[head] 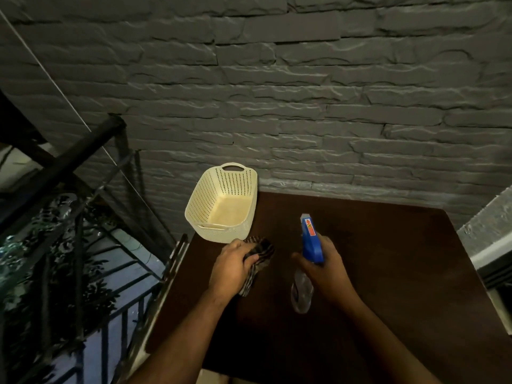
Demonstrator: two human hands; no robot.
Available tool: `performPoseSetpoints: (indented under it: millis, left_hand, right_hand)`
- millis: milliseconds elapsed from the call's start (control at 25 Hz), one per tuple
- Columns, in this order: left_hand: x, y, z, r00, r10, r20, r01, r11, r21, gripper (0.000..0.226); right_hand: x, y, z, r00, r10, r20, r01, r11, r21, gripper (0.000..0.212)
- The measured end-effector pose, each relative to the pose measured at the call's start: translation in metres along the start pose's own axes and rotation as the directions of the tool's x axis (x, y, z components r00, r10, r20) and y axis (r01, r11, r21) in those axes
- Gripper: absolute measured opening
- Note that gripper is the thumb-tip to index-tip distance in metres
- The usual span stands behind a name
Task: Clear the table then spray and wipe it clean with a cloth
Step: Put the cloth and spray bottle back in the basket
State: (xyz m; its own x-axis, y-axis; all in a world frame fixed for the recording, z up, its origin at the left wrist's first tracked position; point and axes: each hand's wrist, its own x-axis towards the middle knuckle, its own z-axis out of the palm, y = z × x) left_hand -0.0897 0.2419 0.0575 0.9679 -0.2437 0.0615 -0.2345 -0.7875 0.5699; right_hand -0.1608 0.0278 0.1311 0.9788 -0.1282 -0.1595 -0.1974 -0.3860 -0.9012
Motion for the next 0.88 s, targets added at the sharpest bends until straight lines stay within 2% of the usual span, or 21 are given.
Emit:
performPoseSetpoints:
  millis: [160,280,440,520,680,880]
  left_hand:
    - [0.052,-0.043,-0.056,0.986,0.164,0.031,-0.164,0.986,-0.008,0.031]
    - [0.104,-0.063,-0.098,0.971,0.225,0.076,-0.227,0.974,0.017,0.033]
    - [0.178,-0.073,-0.123,0.946,0.288,0.152,-0.3,0.952,0.067,0.034]
    - [0.204,-0.08,-0.117,0.927,0.269,0.26,-0.316,0.936,0.158,0.036]
    - [0.226,-0.103,-0.08,0.856,0.143,0.498,-0.307,0.914,0.265,0.036]
    - [0.211,-0.129,-0.042,0.778,0.108,0.619,-0.324,0.913,0.248,0.033]
  right_hand:
    - [0.031,-0.034,0.038,0.996,0.03,-0.089,-0.026,0.998,0.049,0.058]
    - [0.051,-0.062,0.06,0.978,0.07,-0.195,-0.047,0.991,0.122,0.056]
    - [0.079,-0.097,0.073,0.948,0.028,-0.316,-0.001,0.996,0.088,0.044]
    - [0.09,-0.118,0.069,0.938,-0.004,-0.346,0.052,0.99,0.128,0.04]
    - [0.119,-0.161,0.068,0.932,-0.124,-0.34,0.2,0.96,0.197,0.036]
    - [0.164,-0.186,0.08,0.926,-0.241,-0.29,0.304,0.933,0.193,0.046]
